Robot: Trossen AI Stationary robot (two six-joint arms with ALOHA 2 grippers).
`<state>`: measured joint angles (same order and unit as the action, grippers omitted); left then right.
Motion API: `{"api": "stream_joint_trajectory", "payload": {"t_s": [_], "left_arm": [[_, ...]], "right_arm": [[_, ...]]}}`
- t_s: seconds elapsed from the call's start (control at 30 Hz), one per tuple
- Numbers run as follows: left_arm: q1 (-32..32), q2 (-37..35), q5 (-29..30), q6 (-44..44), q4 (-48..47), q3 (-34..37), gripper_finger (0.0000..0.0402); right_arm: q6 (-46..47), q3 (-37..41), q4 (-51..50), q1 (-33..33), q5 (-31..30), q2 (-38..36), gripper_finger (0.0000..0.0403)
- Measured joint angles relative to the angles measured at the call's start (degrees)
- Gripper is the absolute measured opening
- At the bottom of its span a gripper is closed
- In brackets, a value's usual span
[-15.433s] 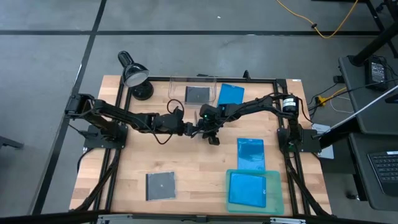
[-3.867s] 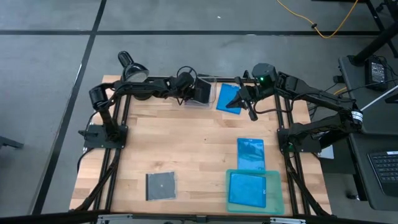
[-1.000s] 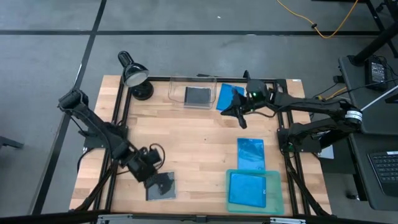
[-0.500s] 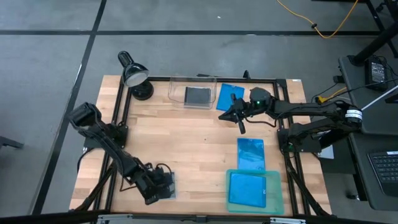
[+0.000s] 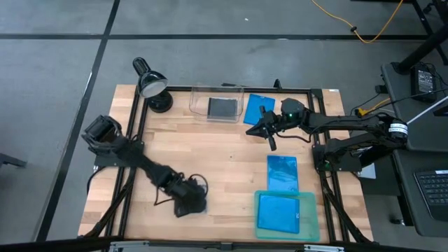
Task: Pick & place jewel cases by type
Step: Put the black cd case into the transparent bin
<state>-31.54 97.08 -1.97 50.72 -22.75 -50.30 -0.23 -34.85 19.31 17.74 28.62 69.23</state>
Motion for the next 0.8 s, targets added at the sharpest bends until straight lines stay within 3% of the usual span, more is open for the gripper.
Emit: {"api": "stream_joint_trajectory", "payload": {"t_s": [0.2, 0.5, 0.8], "left_arm": [[8.6, 0.04, 0.08, -10.28, -0.35, 0.07, 0.0001], [20.88, 0.11, 0.21, -24.97, -0.43, 0.15, 0.0001], [33.0, 0.17, 0.28, -36.52, 1.35, 0.22, 0.0001]], "right_arm": [[-0.02, 0.0, -0.38, 0.0, 3.03, 0.0, 0.0006], [0.2, -0.02, -2.14, 0.0, 3.16, 0.0, 0.0023], [-0.02, -0.04, -5.38, 0.0, 4.5, 0.0, 0.0005]]}}
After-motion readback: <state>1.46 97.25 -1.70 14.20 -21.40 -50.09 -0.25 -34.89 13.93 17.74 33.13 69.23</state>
